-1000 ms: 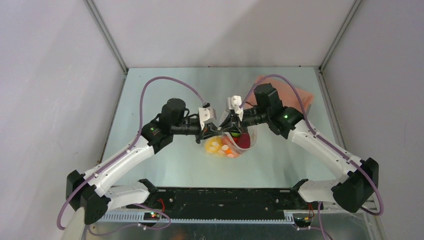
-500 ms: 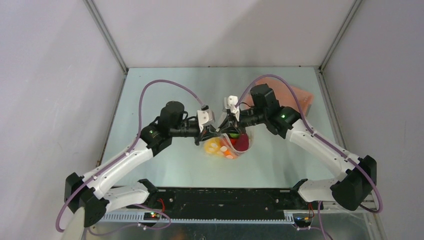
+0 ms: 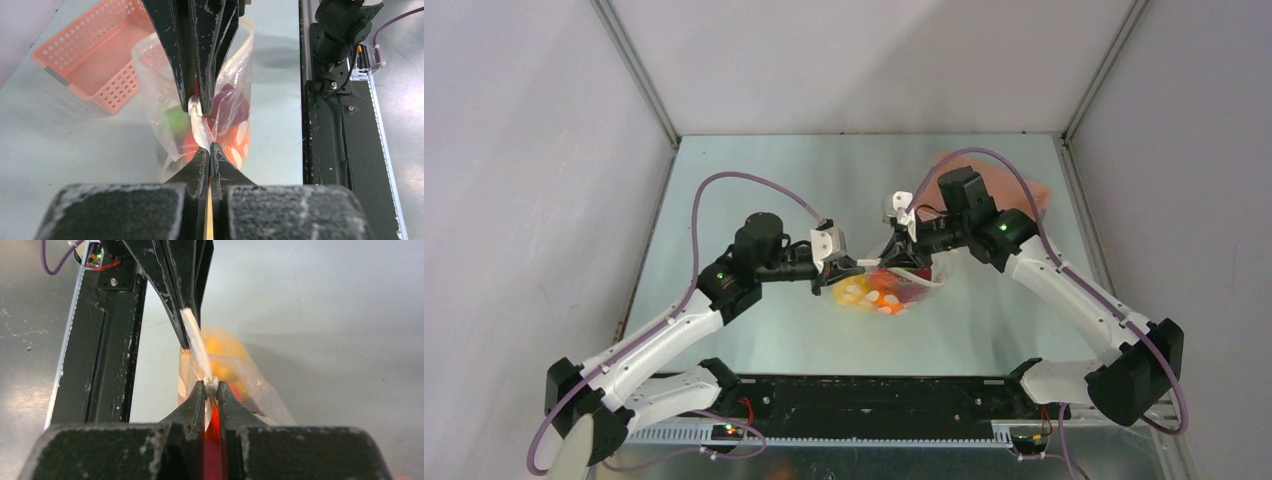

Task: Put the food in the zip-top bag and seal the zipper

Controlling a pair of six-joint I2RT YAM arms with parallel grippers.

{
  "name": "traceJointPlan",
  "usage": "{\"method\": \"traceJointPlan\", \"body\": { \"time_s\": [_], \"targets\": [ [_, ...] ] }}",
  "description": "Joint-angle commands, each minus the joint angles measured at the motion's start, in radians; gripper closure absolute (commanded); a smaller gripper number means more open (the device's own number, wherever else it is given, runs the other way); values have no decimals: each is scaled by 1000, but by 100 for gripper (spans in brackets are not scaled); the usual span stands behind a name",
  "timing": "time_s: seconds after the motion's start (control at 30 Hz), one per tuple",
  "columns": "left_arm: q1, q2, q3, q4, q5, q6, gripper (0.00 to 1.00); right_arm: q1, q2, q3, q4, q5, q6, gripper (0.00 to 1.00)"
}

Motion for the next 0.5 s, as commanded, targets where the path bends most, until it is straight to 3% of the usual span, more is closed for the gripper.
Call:
{"method": "traceJointPlan", "body": {
  "time_s": [0.0, 0.47],
  "targets": [
    [-6, -53, -2, 75, 4, 2, 100, -47, -34, 22, -125, 160, -56, 100],
    [-5, -48, -29, 67, -112, -20, 100, -110, -108, 23, -269, 330, -83, 100]
  ]
}}
